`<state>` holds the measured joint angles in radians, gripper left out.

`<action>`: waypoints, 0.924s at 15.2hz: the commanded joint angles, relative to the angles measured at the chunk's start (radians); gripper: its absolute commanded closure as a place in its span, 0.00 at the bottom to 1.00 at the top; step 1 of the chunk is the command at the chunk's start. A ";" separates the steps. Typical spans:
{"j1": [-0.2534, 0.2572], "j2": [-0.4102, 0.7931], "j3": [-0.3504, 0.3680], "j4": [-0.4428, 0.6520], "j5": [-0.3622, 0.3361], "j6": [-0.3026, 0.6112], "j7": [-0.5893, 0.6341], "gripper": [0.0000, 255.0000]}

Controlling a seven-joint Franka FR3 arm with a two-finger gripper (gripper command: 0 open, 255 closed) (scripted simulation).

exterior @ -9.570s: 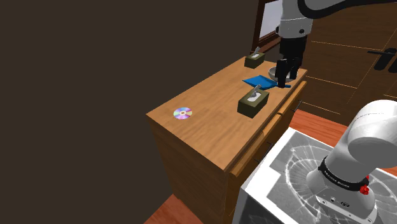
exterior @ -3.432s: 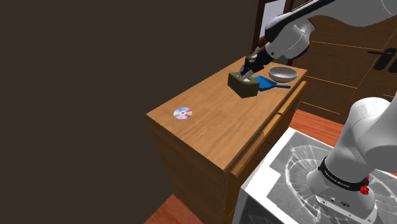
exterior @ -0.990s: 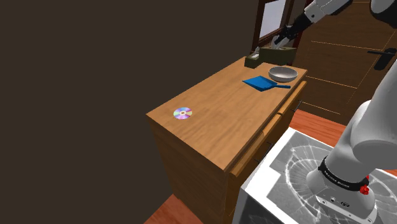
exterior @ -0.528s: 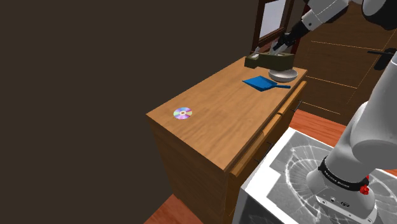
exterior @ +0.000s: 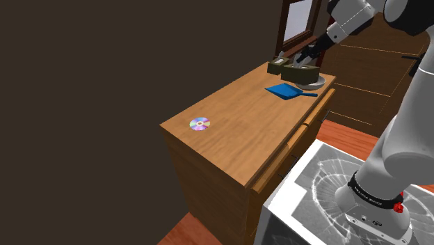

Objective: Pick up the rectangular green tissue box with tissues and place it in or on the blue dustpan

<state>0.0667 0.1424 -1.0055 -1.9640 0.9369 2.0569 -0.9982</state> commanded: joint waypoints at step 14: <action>-0.016 0.038 0.012 -0.027 0.054 0.016 -0.057 0.00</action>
<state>0.0509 0.1808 -0.9936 -1.9910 0.9912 2.0728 -1.0553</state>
